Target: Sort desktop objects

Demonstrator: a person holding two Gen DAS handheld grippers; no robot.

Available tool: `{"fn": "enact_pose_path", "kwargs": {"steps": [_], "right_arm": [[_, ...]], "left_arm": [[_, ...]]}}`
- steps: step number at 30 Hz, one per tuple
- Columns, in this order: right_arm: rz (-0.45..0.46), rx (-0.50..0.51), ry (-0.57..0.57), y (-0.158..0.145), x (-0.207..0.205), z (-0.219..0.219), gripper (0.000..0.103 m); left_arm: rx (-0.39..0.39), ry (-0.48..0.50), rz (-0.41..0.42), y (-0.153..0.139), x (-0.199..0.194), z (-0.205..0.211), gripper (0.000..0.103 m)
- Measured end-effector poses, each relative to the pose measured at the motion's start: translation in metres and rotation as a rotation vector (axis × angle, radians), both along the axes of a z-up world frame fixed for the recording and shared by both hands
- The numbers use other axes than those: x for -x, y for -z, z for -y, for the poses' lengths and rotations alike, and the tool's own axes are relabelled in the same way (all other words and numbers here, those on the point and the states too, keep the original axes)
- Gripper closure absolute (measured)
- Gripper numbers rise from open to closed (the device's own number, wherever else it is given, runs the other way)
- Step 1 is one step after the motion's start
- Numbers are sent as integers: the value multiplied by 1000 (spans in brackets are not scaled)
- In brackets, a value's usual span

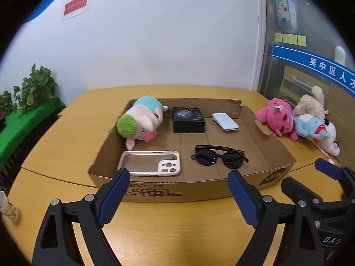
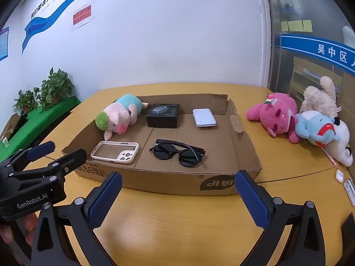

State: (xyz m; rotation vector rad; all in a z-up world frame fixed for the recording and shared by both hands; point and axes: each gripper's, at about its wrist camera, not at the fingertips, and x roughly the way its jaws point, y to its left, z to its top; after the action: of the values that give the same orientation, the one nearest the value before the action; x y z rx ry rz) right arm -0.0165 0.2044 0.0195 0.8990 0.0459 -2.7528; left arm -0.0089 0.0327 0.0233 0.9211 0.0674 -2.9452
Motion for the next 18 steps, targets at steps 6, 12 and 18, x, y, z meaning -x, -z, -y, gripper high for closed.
{"fn": "enact_pose_path", "kwargs": {"steps": [6,12,18], "right_arm": [[-6,-20,-16,1,-2,5,0],[-13,-31,-10,1,-1,7,0],[-19,-35,-4,0,2,8,0]], "left_arm": [[-15,-22,9,0,-3,1,13],[-44,-31,33,2,-2,6,13],[-8,-29,36,0,0,4,13]]}}
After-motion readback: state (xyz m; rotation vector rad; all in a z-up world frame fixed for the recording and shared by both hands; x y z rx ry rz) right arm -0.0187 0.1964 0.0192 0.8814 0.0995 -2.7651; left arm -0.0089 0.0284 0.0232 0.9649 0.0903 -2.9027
